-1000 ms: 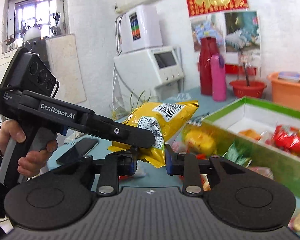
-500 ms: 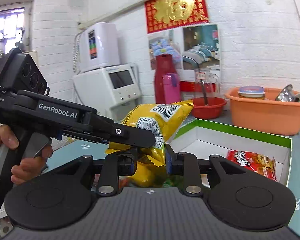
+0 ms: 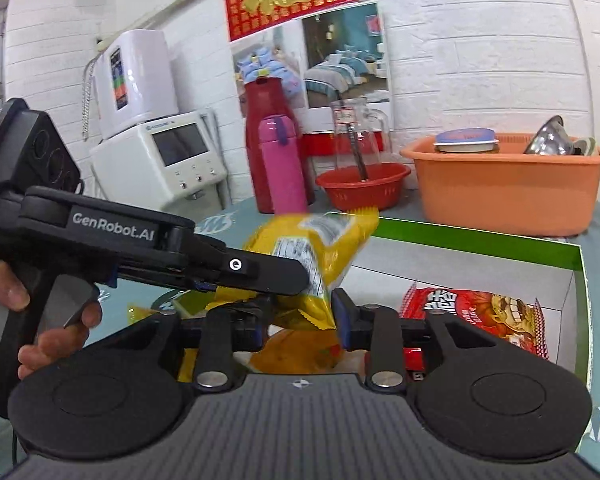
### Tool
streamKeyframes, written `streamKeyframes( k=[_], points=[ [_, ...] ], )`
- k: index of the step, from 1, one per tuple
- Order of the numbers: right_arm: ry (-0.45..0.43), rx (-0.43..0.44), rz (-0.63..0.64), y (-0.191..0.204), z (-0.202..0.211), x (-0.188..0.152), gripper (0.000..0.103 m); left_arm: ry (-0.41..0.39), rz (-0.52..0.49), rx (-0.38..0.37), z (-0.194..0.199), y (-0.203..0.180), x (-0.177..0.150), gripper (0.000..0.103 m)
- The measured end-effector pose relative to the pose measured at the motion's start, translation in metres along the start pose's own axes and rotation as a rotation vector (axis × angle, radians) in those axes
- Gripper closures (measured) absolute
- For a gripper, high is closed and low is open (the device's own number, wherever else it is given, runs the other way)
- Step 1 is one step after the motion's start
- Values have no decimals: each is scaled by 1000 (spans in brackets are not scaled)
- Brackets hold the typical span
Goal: Organize snacks
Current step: 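Lower the yellow chip bag into the green box and release, then move the left gripper back toward the remaining snack pile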
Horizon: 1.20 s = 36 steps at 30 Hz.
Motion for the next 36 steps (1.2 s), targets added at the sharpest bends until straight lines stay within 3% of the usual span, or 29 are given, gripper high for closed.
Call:
streamKeyframes(
  k=[1, 10, 17, 23, 29, 36],
  points=[
    [-6, -19, -10, -2, 1, -1, 0, -16, 7, 19, 3, 0, -1, 0],
    [-78, -18, -7, 5, 40, 9, 0, -98, -54, 35, 45, -33, -1, 0],
    [-254, 20, 53, 27, 116, 21, 0, -167, -41, 36, 105, -76, -15, 0],
    [-327, 90, 89, 43, 174, 12, 0, -235, -25, 46, 154, -97, -47, 0],
    [-312, 85, 75, 44, 198, -8, 0, -210, 11, 35, 177, -102, -96, 0],
    [-186, 28, 106, 41, 197, -49, 0, -135, 72, 8, 180, -90, -152, 0]
  ],
)
Point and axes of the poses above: each gripper's, at about its wrist camera, not at the fingertips, and z roughly against the way its jaws point, y to its left, x to its top, the point moved 5 cm from there along -z, roughly the way its jaws point, and after that the axes turned 9 degrees about -x, right-handed, at the moved point
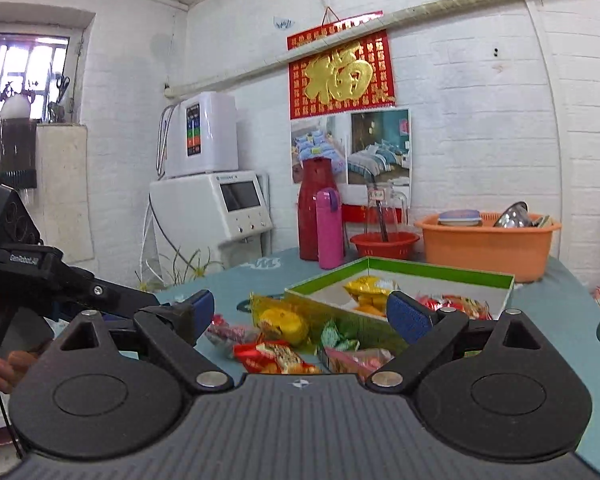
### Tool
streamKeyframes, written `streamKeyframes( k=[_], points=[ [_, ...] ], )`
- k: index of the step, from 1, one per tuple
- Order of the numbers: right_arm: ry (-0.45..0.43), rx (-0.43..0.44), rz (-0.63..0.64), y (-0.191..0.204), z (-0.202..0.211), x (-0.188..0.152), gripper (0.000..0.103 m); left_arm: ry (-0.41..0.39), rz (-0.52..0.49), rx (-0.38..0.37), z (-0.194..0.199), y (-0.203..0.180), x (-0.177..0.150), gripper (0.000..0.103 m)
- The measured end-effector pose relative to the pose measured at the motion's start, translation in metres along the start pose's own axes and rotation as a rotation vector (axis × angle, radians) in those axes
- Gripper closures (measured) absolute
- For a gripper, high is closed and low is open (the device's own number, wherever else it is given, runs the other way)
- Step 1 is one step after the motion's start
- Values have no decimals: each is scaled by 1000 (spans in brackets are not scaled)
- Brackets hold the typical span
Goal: Organize snacks
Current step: 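Move the left gripper back toward the remaining snack pile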
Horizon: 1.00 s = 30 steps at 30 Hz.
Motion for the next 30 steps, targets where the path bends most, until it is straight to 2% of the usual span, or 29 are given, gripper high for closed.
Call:
streamKeyframes(
  k=[6, 10, 14, 17, 20, 26, 30],
  points=[
    [69, -5, -29, -6, 8, -31, 0, 69, 56, -23, -8, 15, -24, 0],
    [117, -41, -63, -12, 4, -44, 0, 112, 58, -31, -19, 18, -35, 0],
    [198, -56, -43, -9, -3, -57, 0, 152, 63, -64, -25, 18, -44, 0],
    [259, 20, -3, 4, -4, -68, 0, 152, 75, -80, -26, 19, -45, 0],
    [280, 90, 25, 20, -5, -72, 0, 138, 114, -89, -30, 25, -39, 0],
    [318, 147, 52, 45, -21, -70, 0, 134, 108, -47, -43, 35, -28, 0],
    [367, 158, 73, 55, -34, -75, 0, 179, 101, -73, -50, 35, -33, 0]
  ],
)
Point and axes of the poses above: each gripper's, at about its wrist camera, not at the fingertips, and z roughly against the way its jaws point, y to its left, x to its top, the point moved 5 cm from there along -z, roughly the way its jaws point, and after that the axes turned 9 degrees about -x, right-handed, at the moved point
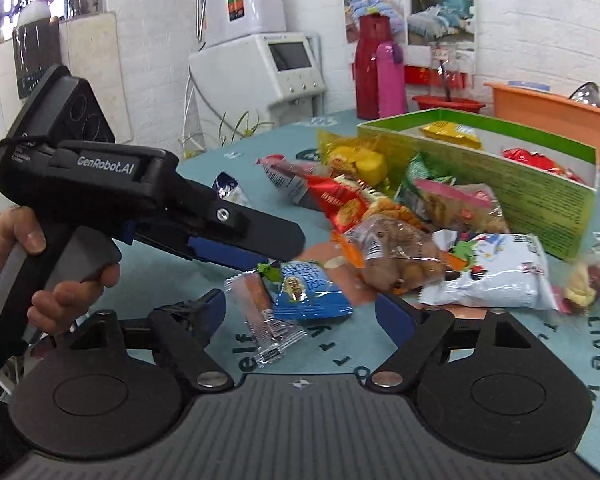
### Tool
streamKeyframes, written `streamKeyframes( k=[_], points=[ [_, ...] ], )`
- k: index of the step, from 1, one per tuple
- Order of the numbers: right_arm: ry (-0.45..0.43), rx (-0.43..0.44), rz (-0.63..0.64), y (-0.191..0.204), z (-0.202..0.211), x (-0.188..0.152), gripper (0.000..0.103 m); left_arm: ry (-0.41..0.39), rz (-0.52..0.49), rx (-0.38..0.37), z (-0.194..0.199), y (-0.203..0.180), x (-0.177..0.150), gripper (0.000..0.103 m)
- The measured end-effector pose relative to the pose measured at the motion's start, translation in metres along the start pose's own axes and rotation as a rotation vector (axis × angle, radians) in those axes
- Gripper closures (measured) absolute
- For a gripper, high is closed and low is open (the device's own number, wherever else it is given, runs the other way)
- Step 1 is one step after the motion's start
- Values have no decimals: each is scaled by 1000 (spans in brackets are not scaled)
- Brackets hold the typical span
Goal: Organize snacks
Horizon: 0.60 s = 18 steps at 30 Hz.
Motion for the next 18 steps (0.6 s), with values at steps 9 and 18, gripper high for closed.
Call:
streamKeyframes(
  k=[9, 18],
  points=[
    [27, -10, 21, 1, 6, -5, 0, 28, -17, 0, -16, 1, 9, 0],
    [54, 53, 57, 20, 7, -11, 36, 51, -12, 26, -16, 9, 4, 78]
  ],
)
Point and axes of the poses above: each gripper's, at about its wrist camera, not at the fingertips, and z roughly against the way its jaws point, y to its left, x to its top, the point moved 5 cm from there along -z, roughly the way its jaws point, and after that the axes turned 9 degrees about -x, right-handed, at the moved point
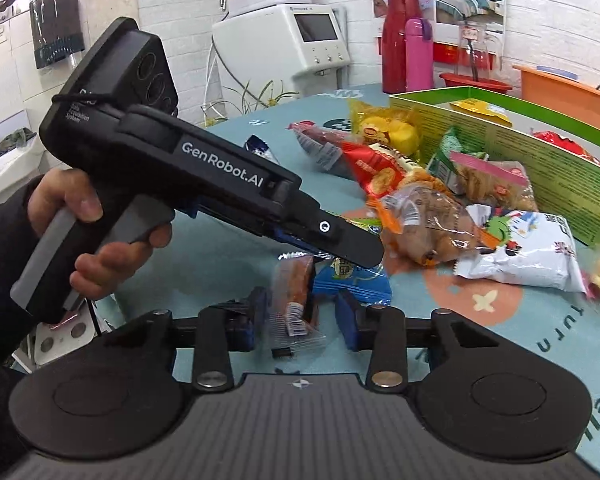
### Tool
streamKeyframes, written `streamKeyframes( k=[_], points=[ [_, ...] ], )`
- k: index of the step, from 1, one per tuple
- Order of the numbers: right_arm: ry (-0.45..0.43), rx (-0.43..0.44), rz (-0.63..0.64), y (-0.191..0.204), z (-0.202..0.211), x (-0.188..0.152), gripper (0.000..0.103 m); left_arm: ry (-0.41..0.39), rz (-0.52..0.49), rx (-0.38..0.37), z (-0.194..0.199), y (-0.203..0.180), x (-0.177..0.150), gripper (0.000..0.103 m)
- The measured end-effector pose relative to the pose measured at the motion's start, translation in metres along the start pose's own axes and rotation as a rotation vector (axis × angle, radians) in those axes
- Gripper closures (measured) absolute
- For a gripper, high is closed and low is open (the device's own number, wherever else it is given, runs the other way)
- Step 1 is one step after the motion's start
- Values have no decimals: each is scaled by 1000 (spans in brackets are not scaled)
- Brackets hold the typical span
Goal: Organize snacks
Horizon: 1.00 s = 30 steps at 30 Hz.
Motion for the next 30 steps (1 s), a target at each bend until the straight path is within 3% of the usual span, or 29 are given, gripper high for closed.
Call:
streamKeyframes(
  k=[1, 2, 3, 4, 6, 15, 17, 18, 19, 20, 25, 30],
  points=[
    [-5, -5, 22, 3, -2, 1, 40, -11, 7, 8, 5, 1, 0, 61],
    [-8, -10, 51, 6, -2, 1, 56, -17, 10, 10, 9, 1, -1, 45],
    [-9, -16, 70, 7, -1, 0, 55, -21, 7, 7, 12, 0, -2, 20],
    [-8, -18, 75, 6, 1, -1, 56, -23, -2, 6, 13, -3, -2, 9],
    [0, -31, 64, 0, 7, -3, 57, -20, -27, 5, 10, -9, -3, 1],
    [6, -150, -13, -27, 33, -21, 57, -10, -108, 61, -21, -24, 1, 0],
    [2, -176, -42, -35, 37, -23, 57, -12, -124, 74, -23, -25, 1, 7],
    [-2, -186, -58, -37, 39, -24, 57, -13, -126, 85, -25, -24, 1, 26],
    [-7, -193, -71, -39, 40, -24, 57, -8, -126, 100, -27, -23, 2, 53],
    [-15, -200, -81, -43, 40, -23, 57, 3, -122, 108, -29, -21, 2, 65],
    [-70, -190, -82, -42, 46, -16, 58, -3, -72, 74, -19, -15, 1, 65],
    [-116, -207, -65, -44, 51, -5, 58, -53, -28, 60, 19, -13, 7, 66]
  ],
)
Point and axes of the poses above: each gripper's, at about its wrist camera, not at the fingertips, and z roughly against the way its jaws point, y to its left, x to its top, the point moved 5 cm from there along -z, roughly the way its jaws point, and after that the axes turned 9 degrees about -x, right-handed, at the moved point
